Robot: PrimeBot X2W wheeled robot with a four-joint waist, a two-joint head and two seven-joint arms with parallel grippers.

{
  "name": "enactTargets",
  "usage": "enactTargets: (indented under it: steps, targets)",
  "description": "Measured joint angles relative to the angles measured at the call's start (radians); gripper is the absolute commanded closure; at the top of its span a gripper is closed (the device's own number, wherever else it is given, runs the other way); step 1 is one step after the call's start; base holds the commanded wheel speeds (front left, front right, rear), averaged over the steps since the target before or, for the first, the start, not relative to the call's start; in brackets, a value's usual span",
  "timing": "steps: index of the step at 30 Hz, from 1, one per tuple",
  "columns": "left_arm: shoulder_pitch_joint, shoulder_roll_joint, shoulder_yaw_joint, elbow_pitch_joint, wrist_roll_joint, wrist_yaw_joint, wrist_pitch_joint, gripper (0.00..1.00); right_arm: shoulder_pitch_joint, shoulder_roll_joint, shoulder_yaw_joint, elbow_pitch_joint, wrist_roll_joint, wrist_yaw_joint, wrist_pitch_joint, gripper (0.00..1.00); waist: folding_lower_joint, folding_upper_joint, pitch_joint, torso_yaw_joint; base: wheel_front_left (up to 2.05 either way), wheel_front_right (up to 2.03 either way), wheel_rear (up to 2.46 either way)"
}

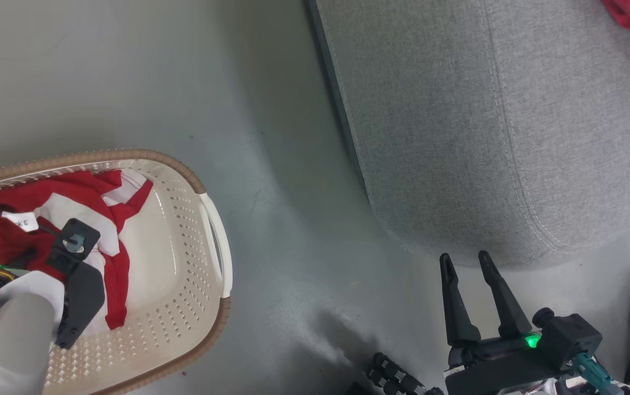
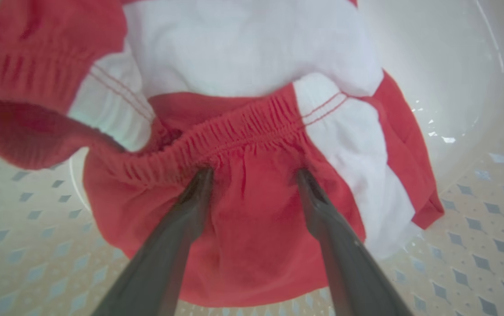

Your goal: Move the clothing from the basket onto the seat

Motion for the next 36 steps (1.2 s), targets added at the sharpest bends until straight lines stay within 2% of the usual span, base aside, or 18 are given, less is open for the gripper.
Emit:
enactTargets:
  steps: [4,12,20,28,29,30,31,32,36]
  targets:
    - [-0.009,-0.01,-0.006,0.032,0.006,0.027,0.036,0.0,0.002,0.0,0.009,-0.017,-0.002,-0.003,0.0,0.0,0.0,-0.0001,0.011,0.001,0.0,0.0,0.0]
    - [-0.044,-0.031,-0.012,0.059,0.018,0.04,0.056,0.0,0.004,0.0,0.006,-0.046,-0.015,-0.016,0.0,0.0,0.0,-0.0002,0.023,0.004,0.0,0.0,0.0]
    - [-0.068,-0.041,-0.012,0.086,0.021,0.074,0.069,0.0,0.028,0.0,-0.002,-0.085,-0.034,-0.028,0.0,0.0,0.0,-0.0002,0.032,0.005,0.0,0.0,0.0]
    - [-0.089,-0.061,-0.022,0.116,0.033,0.123,0.095,0.0,0.047,0.0,-0.003,-0.122,-0.044,-0.036,0.0,0.0,0.0,-0.0002,0.038,0.005,0.0,0.0,0.0]
    - [-0.089,-0.064,-0.021,0.118,0.033,0.132,0.095,0.22,0.049,0.0,-0.003,-0.123,-0.045,-0.036,0.0,0.0,0.0,-0.0002,0.039,0.005,0.0,0.0,0.0]
    - [-0.09,-0.066,-0.021,0.121,0.033,0.136,0.095,0.6,0.049,0.0,-0.003,-0.125,-0.048,-0.036,0.0,0.0,0.0,-0.0002,0.039,0.005,0.0,0.0,0.0]
    - [-0.092,-0.067,-0.021,0.124,0.033,0.137,0.097,0.84,0.049,0.0,-0.003,-0.129,-0.052,-0.037,0.0,0.0,0.0,-0.0002,0.04,0.005,0.0,0.0,0.0]
    - [-0.093,-0.069,-0.02,0.125,0.033,0.137,0.101,1.0,0.049,0.0,-0.003,-0.132,-0.052,-0.038,0.0,0.0,0.0,-0.0002,0.04,0.005,0.0,0.0,0.0]
    - [-0.103,-0.072,-0.016,0.132,0.033,0.145,0.105,1.0,0.049,0.0,-0.003,-0.147,-0.059,-0.038,0.0,0.0,0.0,-0.0002,0.04,0.006,0.0,0.0,0.0]
